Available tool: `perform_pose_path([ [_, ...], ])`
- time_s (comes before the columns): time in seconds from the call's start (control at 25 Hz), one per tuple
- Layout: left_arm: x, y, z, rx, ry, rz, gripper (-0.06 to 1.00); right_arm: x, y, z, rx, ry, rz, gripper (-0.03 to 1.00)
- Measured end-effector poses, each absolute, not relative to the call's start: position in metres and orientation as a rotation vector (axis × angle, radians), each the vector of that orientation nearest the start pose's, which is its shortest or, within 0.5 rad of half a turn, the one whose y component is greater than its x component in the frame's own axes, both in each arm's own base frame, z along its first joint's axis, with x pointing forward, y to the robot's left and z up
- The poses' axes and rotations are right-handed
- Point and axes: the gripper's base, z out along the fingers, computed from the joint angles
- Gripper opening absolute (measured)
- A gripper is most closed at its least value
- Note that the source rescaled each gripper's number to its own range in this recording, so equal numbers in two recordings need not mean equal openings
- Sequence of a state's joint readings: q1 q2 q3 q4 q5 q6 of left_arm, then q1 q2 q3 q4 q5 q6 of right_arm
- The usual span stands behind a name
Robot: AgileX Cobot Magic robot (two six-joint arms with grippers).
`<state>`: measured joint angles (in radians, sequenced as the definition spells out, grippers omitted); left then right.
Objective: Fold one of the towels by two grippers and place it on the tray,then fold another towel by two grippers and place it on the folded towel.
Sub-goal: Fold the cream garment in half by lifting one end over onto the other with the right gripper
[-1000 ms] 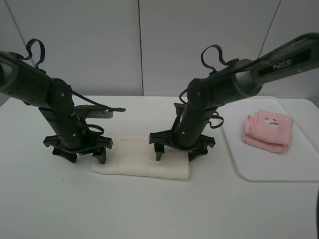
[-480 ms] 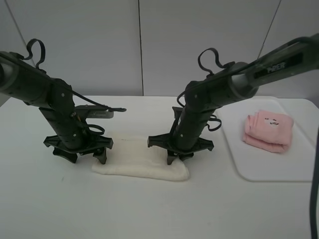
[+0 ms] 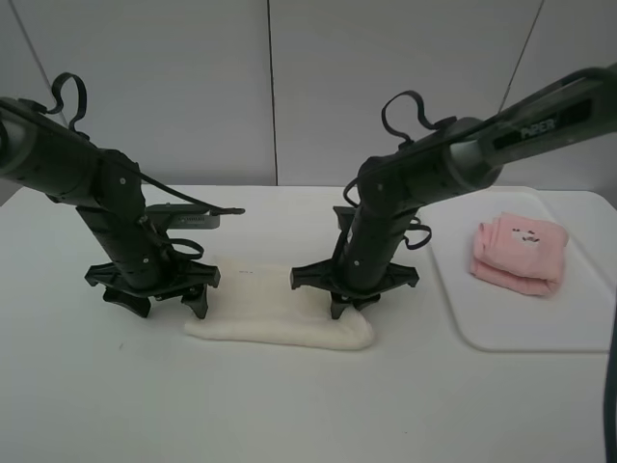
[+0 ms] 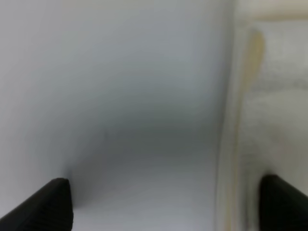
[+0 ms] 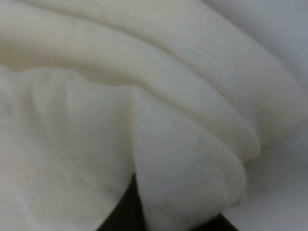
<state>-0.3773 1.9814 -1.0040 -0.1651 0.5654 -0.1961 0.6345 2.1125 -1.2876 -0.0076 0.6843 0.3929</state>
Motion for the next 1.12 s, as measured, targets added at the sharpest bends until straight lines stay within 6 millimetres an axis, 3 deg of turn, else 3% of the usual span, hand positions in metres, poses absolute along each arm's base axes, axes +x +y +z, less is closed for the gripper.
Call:
perform_pose_path([
  [0.4,0.324,-0.140,0.114,0.102,3.046,-0.234,0.93,0.324,0.206,0.107,-0.378,3.032,-0.041,0.02],
  [0.8,0.323,-0.156,0.119,0.137,3.011,-0.497,0.93,0.326,0.204,0.107,-0.395,3.019,-0.061,0.02],
  [1.12,0.329,-0.188,0.115,0.243,2.969,-0.519,0.93,0.326,0.204,0.107,-0.407,3.017,-0.061,0.02],
])
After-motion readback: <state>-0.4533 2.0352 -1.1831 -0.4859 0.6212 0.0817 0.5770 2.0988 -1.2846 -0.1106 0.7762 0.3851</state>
